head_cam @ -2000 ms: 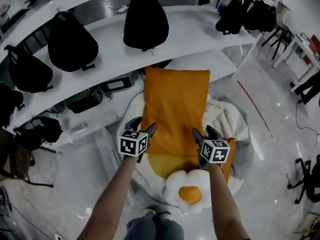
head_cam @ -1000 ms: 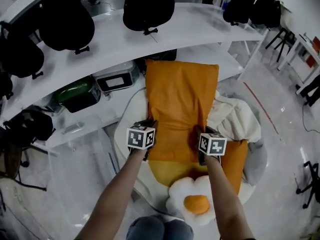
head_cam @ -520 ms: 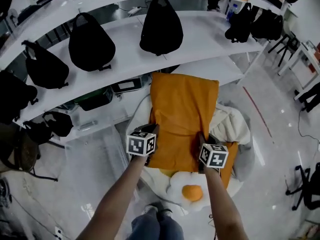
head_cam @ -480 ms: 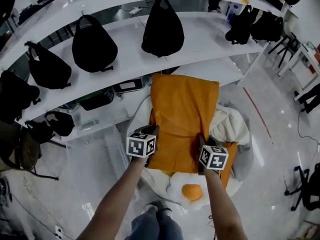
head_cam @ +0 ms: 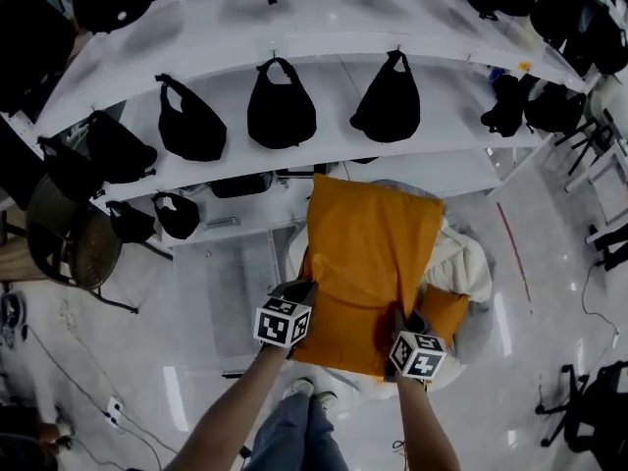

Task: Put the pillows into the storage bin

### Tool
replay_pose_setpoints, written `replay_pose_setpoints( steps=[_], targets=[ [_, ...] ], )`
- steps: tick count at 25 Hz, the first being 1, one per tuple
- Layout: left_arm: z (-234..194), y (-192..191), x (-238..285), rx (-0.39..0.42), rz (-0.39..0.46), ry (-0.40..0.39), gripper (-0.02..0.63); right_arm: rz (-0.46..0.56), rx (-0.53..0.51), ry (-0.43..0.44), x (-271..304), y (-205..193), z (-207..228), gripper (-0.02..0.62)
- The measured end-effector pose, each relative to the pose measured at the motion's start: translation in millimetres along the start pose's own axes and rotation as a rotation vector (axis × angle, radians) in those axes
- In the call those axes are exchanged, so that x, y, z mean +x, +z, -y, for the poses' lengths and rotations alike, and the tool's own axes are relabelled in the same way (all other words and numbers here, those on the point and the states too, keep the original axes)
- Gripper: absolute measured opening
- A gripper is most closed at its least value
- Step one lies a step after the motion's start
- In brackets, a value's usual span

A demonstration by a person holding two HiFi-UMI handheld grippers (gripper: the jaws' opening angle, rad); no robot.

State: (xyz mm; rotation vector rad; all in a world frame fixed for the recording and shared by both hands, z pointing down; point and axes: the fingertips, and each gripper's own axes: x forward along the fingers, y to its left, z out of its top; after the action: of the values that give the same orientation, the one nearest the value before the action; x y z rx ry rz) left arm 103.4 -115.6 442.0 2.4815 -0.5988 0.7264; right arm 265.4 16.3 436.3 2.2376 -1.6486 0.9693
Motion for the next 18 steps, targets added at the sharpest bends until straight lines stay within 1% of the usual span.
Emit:
replay_pose_setpoints(
  steps=[4,7,9,12,15,18],
  targets=[
    [-28,-17,-60,-0.039,0.008,0.066,0.025,-0.030,-0.021,0.061,-9,-11,-57,0.041],
    [-62,-35,-103,-0.079,0.016,0.132,0.025,-0.062,-0.050,0.127,-2,-22,-106,0.041],
    [-89,-51,-130,-0.115,0.022,0.190,0.025,-0.086,-0.083,0.179,10,-31,-142,0.041],
    [-131,-78,-165,-0.170,0.033,0.282,0.025,-0.117,-0.142,0.255,32,-44,-195,0.041],
    [-169,-112,-195,-0.228,0.027,0.359,0.025,-0.160,-0.186,0.325,53,-70,-242,0.040],
    [-198,-150,-212,-0.273,0.020,0.406,0.025,-0.200,-0.214,0.370,71,-101,-275,0.040]
  ],
)
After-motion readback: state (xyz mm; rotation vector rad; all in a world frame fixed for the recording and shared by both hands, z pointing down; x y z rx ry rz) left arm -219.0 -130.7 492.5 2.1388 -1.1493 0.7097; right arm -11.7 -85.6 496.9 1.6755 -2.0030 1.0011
